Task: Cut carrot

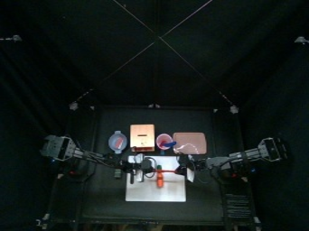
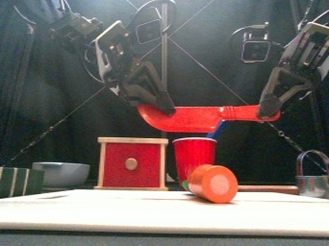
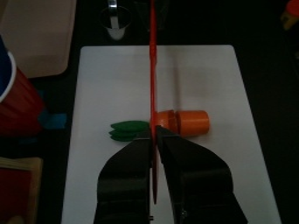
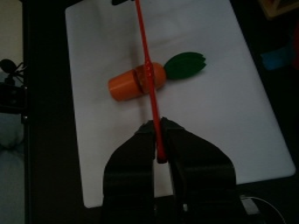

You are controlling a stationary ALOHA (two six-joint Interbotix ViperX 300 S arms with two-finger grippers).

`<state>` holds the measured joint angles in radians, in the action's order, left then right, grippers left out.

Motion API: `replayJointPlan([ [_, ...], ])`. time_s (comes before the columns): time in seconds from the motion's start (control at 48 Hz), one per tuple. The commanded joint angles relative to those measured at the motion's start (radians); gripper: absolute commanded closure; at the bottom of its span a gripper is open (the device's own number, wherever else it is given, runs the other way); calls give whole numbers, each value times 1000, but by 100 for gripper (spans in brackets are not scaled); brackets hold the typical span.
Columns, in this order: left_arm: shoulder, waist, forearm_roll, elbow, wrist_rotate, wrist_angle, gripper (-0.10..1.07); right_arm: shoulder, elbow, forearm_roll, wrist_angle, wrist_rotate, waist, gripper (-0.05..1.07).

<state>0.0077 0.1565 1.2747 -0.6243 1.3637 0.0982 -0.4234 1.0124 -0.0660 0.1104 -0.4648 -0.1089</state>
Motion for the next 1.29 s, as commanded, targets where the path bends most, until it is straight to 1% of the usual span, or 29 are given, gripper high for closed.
replayJointPlan([
  [0.0,-2,17,-8,15,0,20,53,-23,-14,-9,14,-3,-2,75],
  [0.083,11,29,-23,14,2,44,56,-32,-9,-18,21,-3,-3,75],
  [0.208,37,49,-46,18,2,67,56,-32,3,-26,23,-3,-15,75],
  [0.438,106,87,-61,64,0,81,56,-11,18,-2,25,-5,-97,75],
  [0.583,152,97,-89,92,-2,83,56,9,20,15,25,-5,-123,75],
  [0.708,175,98,-100,104,-6,83,56,31,20,18,25,-5,-129,75],
  [0.938,178,98,-97,109,-9,84,56,41,20,12,23,-5,-127,75],
  [1.104,184,98,-97,106,-11,118,56,46,23,2,23,-5,-123,75],
  [1.271,201,98,-95,106,-12,155,56,75,25,-8,25,-5,-123,75],
])
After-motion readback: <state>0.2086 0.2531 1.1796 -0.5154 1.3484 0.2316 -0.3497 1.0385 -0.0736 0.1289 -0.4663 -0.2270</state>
